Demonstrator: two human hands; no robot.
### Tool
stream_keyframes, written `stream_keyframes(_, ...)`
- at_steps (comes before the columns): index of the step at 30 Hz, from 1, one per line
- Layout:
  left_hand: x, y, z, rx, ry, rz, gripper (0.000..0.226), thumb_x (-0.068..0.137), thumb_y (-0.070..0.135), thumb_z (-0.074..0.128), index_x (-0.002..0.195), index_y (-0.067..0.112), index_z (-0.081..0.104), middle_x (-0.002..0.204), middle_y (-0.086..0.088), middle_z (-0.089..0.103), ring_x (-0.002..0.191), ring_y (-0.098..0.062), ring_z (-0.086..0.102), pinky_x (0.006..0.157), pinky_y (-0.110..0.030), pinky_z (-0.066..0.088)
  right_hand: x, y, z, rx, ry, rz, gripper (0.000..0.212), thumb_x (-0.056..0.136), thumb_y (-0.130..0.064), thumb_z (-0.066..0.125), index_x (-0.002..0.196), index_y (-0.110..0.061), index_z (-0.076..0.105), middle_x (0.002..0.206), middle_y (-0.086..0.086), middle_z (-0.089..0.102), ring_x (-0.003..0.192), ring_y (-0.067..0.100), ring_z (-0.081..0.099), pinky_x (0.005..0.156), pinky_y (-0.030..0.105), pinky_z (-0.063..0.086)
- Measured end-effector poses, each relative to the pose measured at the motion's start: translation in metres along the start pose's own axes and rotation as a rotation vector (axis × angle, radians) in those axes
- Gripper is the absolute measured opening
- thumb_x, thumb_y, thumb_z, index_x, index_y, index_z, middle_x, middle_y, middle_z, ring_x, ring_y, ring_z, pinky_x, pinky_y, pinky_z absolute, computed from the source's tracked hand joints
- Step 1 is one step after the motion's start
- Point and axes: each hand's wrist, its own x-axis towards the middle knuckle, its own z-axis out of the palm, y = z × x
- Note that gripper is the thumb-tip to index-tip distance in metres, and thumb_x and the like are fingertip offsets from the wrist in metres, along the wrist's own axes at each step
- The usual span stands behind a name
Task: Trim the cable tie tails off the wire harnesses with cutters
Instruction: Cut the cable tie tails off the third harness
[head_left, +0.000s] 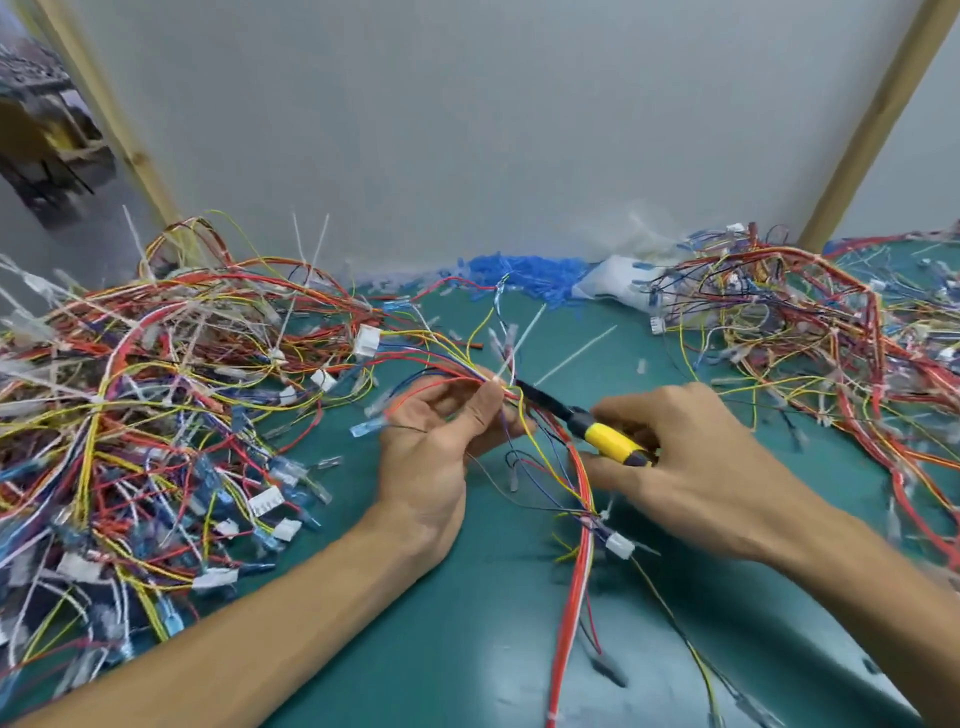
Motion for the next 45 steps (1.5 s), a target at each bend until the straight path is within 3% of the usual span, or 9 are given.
stream_keyframes(9,-0.006,0.003,-0.002,0.018,-0.084,-0.029,0.012,0.081,0.005,0.078,0.088,0.000,0.069,0.074,-0.014,0.071,0.055,-0.026,0.068,0.062,-0.028,0.058,0.001,-0.007,0.003,0.061,-0.016,-0.013,0.019,0.077,-0.028,0.078,0.078,-0.014,0.066,0.066,0.015,0.050,0.069,0.034,0.041,0.060,0.050,0.043)
stream_keyframes(12,-0.006,0.004,-0.002,0.026,-0.106,-0.044,0.009,0.082,0.005,0.070,0.088,-0.001,0.068,0.076,-0.016,0.070,0.055,-0.029,0.067,0.064,-0.030,0.057,0.000,-0.006,0.003,0.109,-0.015,0.009,0.020,0.072,-0.024,0.081,0.072,-0.013,0.064,0.061,0.014,0.045,0.059,0.025,0.034,0.052,0.044,0.033)
stream_keyframes(15,-0.007,0.005,0.000,0.035,-0.111,-0.032,0.004,0.082,0.006,0.066,0.080,0.004,0.069,0.069,-0.012,0.069,0.051,-0.024,0.064,0.061,-0.028,0.056,0.001,-0.008,0.006,0.240,-0.069,0.093,0.017,0.059,-0.029,0.071,0.068,-0.016,0.065,0.053,0.012,0.048,0.049,0.017,0.038,0.049,0.035,0.032)
stream_keyframes(18,-0.007,0.004,0.000,0.060,-0.061,-0.019,0.021,0.079,0.006,0.064,0.062,0.016,0.071,0.058,-0.004,0.063,0.047,-0.016,0.061,0.059,-0.024,0.055,0.002,-0.008,0.010,0.355,-0.112,0.141,0.021,0.055,-0.028,0.070,0.072,-0.015,0.071,0.052,0.008,0.059,0.047,0.019,0.048,0.050,0.037,0.041)
stream_keyframes(25,-0.008,0.004,-0.003,0.114,-0.018,-0.023,0.019,0.076,0.008,0.067,0.060,0.017,0.070,0.056,-0.005,0.060,0.046,-0.019,0.057,0.059,-0.031,0.055,0.003,-0.005,0.009,0.450,-0.126,0.161,0.024,0.059,-0.028,0.079,0.071,-0.009,0.070,0.056,0.018,0.063,0.048,0.024,0.051,0.050,0.040,0.042)
stream_keyframes(30,-0.011,0.008,-0.004,0.049,-0.110,-0.053,0.018,0.083,0.010,0.067,0.068,0.017,0.074,0.059,-0.007,0.060,0.049,-0.021,0.057,0.056,-0.027,0.054,-0.001,-0.009,0.005,0.318,-0.045,0.047,0.006,0.063,-0.022,0.072,0.069,-0.021,0.069,0.053,0.004,0.053,0.048,0.011,0.040,0.047,0.024,0.032)
stream_keyframes(34,-0.015,0.012,0.000,0.029,-0.116,-0.073,0.017,0.087,0.012,0.066,0.077,0.020,0.078,0.061,-0.007,0.061,0.049,-0.021,0.058,0.056,-0.027,0.054,-0.001,-0.007,0.000,0.249,-0.017,0.010,0.014,0.071,-0.010,0.083,0.076,-0.016,0.073,0.059,0.007,0.047,0.056,0.012,0.030,0.050,0.030,0.025)
stream_keyframes(40,-0.015,0.015,0.004,0.091,-0.013,-0.069,0.021,0.081,0.011,0.065,0.066,0.021,0.076,0.050,-0.003,0.057,0.045,-0.018,0.059,0.054,-0.023,0.053,0.002,-0.009,0.000,0.380,-0.061,0.124,0.027,0.058,-0.028,0.076,0.083,-0.019,0.079,0.063,0.016,0.047,0.060,0.017,0.031,0.056,0.034,0.024)
stream_keyframes(45,-0.019,0.018,0.000,0.108,-0.010,-0.031,0.015,0.075,0.018,0.073,0.060,0.022,0.074,0.049,-0.001,0.058,0.046,-0.018,0.060,0.057,-0.023,0.054,0.004,-0.011,0.002,0.495,-0.107,0.174,0.033,0.054,-0.021,0.082,0.087,-0.020,0.083,0.059,0.000,0.055,0.056,0.015,0.039,0.057,0.029,0.030)
